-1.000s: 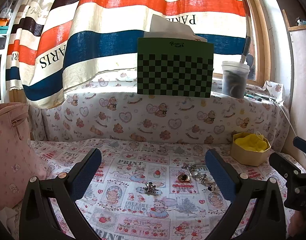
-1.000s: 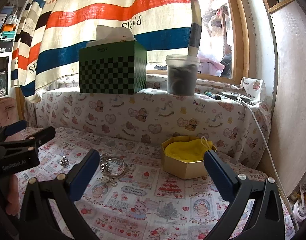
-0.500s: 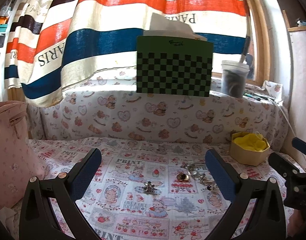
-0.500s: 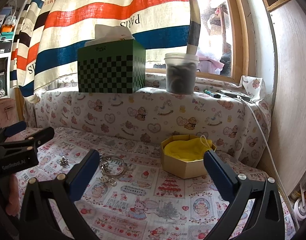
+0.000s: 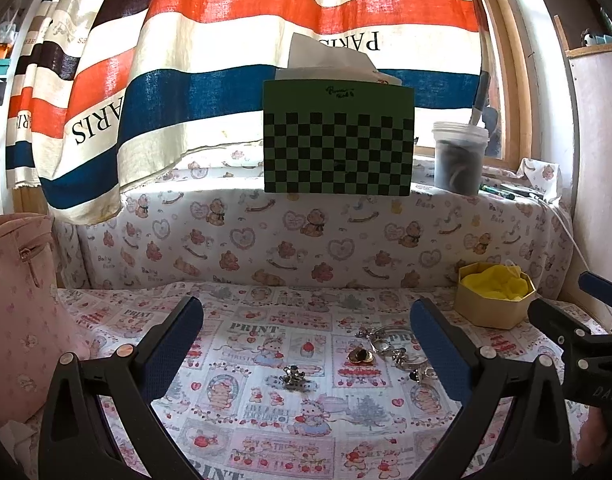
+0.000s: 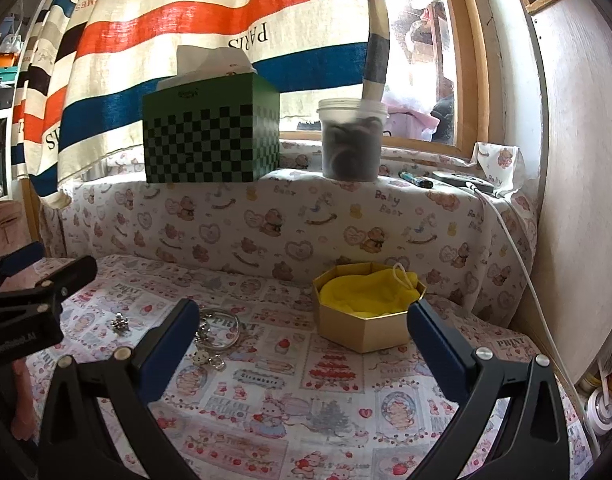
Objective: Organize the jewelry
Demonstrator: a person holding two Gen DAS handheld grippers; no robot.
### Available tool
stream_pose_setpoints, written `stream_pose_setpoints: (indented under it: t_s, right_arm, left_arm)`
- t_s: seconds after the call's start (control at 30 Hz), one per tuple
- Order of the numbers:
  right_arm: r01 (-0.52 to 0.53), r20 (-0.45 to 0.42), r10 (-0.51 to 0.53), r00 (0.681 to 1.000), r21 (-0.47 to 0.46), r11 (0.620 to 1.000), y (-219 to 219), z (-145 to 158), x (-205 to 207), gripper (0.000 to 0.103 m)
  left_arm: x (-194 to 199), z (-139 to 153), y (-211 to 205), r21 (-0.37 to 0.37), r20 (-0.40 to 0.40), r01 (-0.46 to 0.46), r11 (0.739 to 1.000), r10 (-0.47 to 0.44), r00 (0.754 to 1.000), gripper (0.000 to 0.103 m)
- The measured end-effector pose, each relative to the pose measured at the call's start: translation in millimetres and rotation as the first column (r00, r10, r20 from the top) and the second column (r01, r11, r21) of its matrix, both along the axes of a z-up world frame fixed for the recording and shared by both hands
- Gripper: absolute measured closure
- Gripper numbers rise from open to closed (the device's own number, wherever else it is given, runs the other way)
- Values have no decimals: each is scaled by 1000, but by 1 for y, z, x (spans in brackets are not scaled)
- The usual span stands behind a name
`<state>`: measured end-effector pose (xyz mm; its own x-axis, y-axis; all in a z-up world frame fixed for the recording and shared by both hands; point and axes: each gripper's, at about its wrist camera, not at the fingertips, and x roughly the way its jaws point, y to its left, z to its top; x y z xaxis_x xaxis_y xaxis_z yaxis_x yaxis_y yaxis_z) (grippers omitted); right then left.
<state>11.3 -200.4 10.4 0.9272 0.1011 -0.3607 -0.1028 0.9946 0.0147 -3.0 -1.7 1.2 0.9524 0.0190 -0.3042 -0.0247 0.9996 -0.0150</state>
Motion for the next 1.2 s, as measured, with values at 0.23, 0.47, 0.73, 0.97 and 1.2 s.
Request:
stream_pose_setpoints:
  t_s: [0.23, 0.47, 0.73, 0.97, 1.2]
  right_arm:
    - [-38, -18, 38, 999, -3, 999, 3, -1, 3, 0]
    - [-9, -120, 17, 993, 65, 998, -9, -9, 17, 0]
    - [-52, -289, 100, 952, 169, 984, -24, -24, 39, 0]
    - [-97, -444, 205, 872, 252, 963, -22, -24, 58, 25]
    - [-92, -568, 213, 795, 233, 968, 10, -23, 82, 83]
  left_arm:
    - [6, -2, 6, -24, -32, -13, 1000, 12, 999, 0]
    - [25, -12, 29, -153, -151, -47, 987, 24, 988, 0]
    - [37, -19, 39, -148, -213, -101, 984, 68, 975, 0]
    - [43, -22, 43, -141, -255, -123, 982, 84, 963, 0]
    - [41, -22, 52, -124, -250, -209, 970, 174, 953, 0]
